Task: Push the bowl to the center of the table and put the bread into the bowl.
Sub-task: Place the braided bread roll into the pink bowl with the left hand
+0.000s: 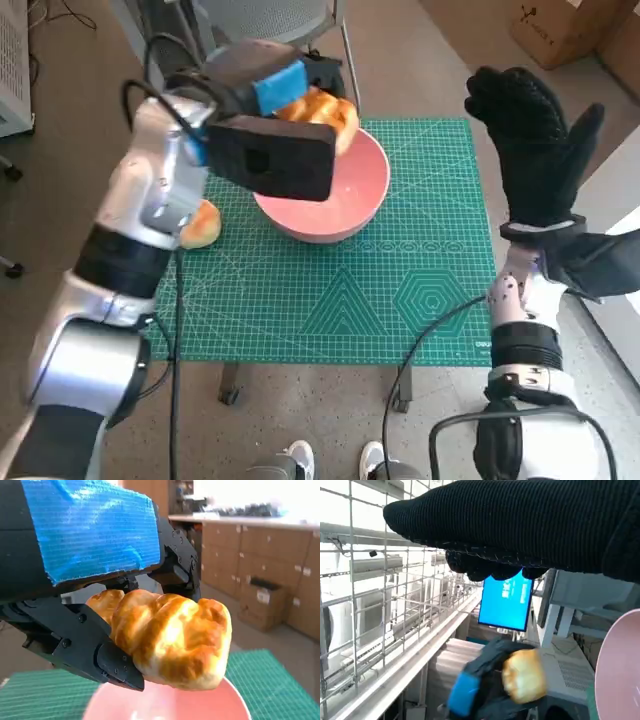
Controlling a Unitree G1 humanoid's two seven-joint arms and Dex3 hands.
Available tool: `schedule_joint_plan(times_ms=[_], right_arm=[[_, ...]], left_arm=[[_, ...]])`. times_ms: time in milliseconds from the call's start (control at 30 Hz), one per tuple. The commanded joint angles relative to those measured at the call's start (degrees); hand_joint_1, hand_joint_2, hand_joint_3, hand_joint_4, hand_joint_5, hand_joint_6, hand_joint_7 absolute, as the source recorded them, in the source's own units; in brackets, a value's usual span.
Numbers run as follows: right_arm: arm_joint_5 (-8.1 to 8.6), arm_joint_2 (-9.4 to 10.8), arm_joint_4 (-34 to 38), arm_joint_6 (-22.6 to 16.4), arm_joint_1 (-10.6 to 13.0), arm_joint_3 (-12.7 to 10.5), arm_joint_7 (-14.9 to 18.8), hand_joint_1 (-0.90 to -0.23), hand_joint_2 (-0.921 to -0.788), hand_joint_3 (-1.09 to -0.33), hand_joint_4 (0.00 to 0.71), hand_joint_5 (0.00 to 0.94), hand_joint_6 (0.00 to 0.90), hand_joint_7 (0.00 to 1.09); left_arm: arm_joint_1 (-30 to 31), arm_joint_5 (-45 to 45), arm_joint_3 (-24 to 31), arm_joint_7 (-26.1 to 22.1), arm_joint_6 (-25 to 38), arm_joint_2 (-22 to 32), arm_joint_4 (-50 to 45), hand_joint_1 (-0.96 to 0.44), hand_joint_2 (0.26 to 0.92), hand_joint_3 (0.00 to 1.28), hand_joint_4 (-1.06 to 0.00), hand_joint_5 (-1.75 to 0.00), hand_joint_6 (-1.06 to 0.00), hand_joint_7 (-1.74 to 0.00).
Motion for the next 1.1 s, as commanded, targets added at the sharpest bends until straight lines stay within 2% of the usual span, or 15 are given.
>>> schedule_joint_plan(times_ms=[33,167,233,267,300,333,367,433,500,600,700,1100], right_arm=[[0.2,-0.2,-1.4,0.8,2.4,0.3,-0.6,-0.646,-0.921,-0.669,0.238,0.0,0.396,0.0],[0.31,-0.1,-2.8,0.9,3.0,0.5,-1.2,-0.641,-0.921,-0.669,0.233,0.0,0.402,0.01],[0.31,-0.1,-3.3,0.9,3.3,0.5,-1.4,-0.642,-0.921,-0.667,0.231,0.0,0.402,0.01],[0.32,-0.2,-3.5,0.9,3.4,0.5,-1.4,-0.642,-0.921,-0.667,0.231,0.0,0.401,0.01],[0.31,-0.2,-3.8,0.8,3.6,0.6,-1.6,-0.642,-0.921,-0.667,0.231,0.0,0.401,0.01],[0.3,-0.1,-4.1,0.8,3.7,0.6,-1.7,-0.641,-0.921,-0.668,0.231,0.001,0.397,0.0],[0.35,-0.1,-4.4,0.8,3.8,0.7,-1.7,-0.64,-0.921,-0.669,0.232,0.001,0.395,0.0],[0.45,0.0,-5.0,0.9,4.0,0.7,-1.9,-0.64,-0.921,-0.672,0.231,0.001,0.389,0.0],[0.46,0.0,-5.5,1.0,4.1,0.8,-2.1,-0.641,-0.921,-0.674,0.229,0.0,0.38,0.0],[0.32,0.2,-5.9,1.0,4.2,1.0,-2.4,-0.64,-0.921,-0.677,0.227,0.0,0.37,0.0],[0.1,0.3,-5.7,1.0,4.0,1.2,-2.7,-0.642,-0.921,-0.677,0.223,0.0,0.362,0.0],[-0.29,0.6,-3.8,0.8,2.9,2.1,-2.9,-0.644,-0.921,-0.663,0.222,0.002,0.376,0.01]], left_arm=[[-4.5,1.2,-1.5,2.8,-2.0,-2.3,7.7,0.0,0.921,0.07,-0.54,-1.43,-0.8,-0.86],[-5.4,1.2,-1.9,4.0,-3.0,-3.4,12.0,0.0,0.92,0.1,-0.51,-1.4,-0.74,-0.98],[-5.4,0.7,-1.7,3.7,-3.0,-3.7,13.5,0.0,0.921,0.15,-0.47,-1.36,-0.66,-1.14],[-5.4,0.4,-1.6,3.4,-2.9,-3.8,14.1,-0.01,0.9,0.15,-0.44,-1.22,-0.58,-1.06],[-5.3,0.1,-1.4,2.7,-2.3,-3.9,14.6,-0.03,0.877,0.14,-0.46,-0.9,-0.5,-0.85],[-5.3,-0.1,-1.3,2.2,-2.0,-4.0,15.0,-0.05,0.859,0.11,-0.4,-0.6,-0.4,-0.62],[-5.3,-0.3,-1.2,1.4,-1.1,-4.0,15.2,-0.06,0.852,0.08,-0.37,-0.39,-0.35,-0.46],[-5.4,-0.8,-0.9,-0.3,0.1,-4.0,15.4,-0.09,0.831,0.05,-0.25,-0.2,-0.27,-0.29],[-5.6,-1.3,-0.7,-1.8,1.2,-3.9,15.4,-0.13,0.798,0.02,-0.1,-0.08,-0.2,-0.17],[-5.8,-1.5,-0.6,-3.1,2.9,-3.8,15.2,-0.19,0.772,0.01,-0.03,-0.03,-0.17,-0.11],[-5.9,-1.1,-1.1,-3.1,4.0,-3.5,14.6,-0.27,0.764,0.0,-0.01,-0.01,-0.16,-0.09],[-3.0,-1.8,-0.1,-3.8,4.5,0.4,7.6,-0.46,0.775,0.01,0.0,0.0,-0.18,-0.07]])
